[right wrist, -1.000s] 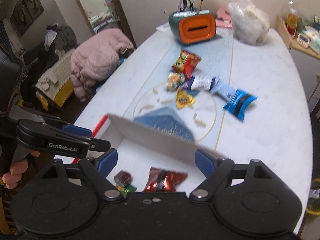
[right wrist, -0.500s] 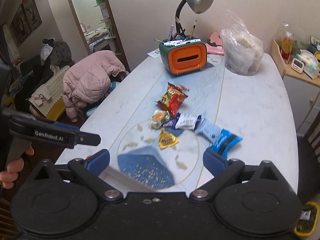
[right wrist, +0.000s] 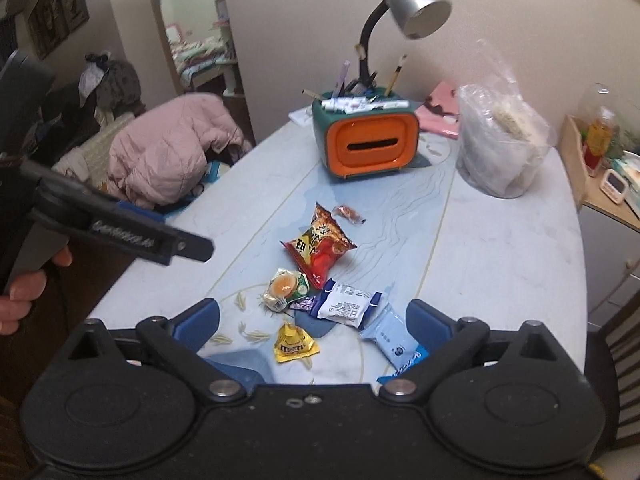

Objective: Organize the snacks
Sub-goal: 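Lift both tools out of the box and reach toward the snack pile, then grasp round cake with left tool while right tool grasps yellow candy packet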

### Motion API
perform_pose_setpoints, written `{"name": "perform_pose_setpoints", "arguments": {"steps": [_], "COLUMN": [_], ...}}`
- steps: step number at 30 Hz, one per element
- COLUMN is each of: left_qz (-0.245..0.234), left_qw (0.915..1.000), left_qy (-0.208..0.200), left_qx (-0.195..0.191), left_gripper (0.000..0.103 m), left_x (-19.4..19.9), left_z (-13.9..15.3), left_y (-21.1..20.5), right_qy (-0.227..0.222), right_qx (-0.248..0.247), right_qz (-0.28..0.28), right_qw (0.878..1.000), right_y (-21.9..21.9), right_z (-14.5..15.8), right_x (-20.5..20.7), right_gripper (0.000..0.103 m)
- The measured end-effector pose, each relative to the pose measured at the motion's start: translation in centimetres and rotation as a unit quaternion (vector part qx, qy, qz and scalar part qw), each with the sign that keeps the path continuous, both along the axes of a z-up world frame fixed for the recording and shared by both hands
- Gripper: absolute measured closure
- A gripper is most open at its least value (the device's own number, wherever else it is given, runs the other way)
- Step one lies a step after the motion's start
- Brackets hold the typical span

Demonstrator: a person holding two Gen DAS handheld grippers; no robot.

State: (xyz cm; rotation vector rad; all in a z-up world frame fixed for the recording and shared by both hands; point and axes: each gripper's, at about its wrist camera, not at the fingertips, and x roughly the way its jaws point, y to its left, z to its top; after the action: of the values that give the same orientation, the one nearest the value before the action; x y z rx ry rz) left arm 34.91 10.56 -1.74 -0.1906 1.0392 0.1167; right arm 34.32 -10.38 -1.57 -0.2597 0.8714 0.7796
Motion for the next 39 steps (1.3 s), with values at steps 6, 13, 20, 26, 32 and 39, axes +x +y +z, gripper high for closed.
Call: {"name": "perform_pose_setpoints", "arguments": {"steps": [6,13,20,26,32,39], "left_qz": [0.012,0.022,0.022,0.032,0.03,0.036], "left_qw": [0.9986,0.9948,0.9911,0.9881,0.9863,0.9858], "left_qy": [0.045,0.089,0.121,0.137,0.147,0.145], "left_qx": [-0.024,-0.045,-0.051,-0.061,-0.069,-0.078], "left_gripper": [0.033,0.033,0.033,0.033,0.033,0.035], "left_x": [3.8,6.8,8.8,10.2,10.7,10.8], "left_z": [-4.0,-8.8,-12.7,-14.9,-16.5,-17.2], "left_y": [1.4,2.1,2.3,2.8,2.7,2.9], "right_qy": [0.029,0.069,0.093,0.109,0.112,0.112], "right_qx": [-0.03,-0.051,-0.079,-0.092,-0.105,-0.11], "right_qz": [0.034,0.057,0.088,0.091,0.102,0.107], "right_qw": [0.999,0.995,0.989,0.986,0.983,0.982], "right_y": [2.8,5.3,7.0,8.3,9.4,10.1], "right_z": [-4.0,-9.3,-13.7,-16.2,-17.9,-18.9], "right_x": [2.2,3.8,4.2,5.4,5.8,5.6], "right_gripper": [0.003,0.007,0.014,0.02,0.027,0.041]}}
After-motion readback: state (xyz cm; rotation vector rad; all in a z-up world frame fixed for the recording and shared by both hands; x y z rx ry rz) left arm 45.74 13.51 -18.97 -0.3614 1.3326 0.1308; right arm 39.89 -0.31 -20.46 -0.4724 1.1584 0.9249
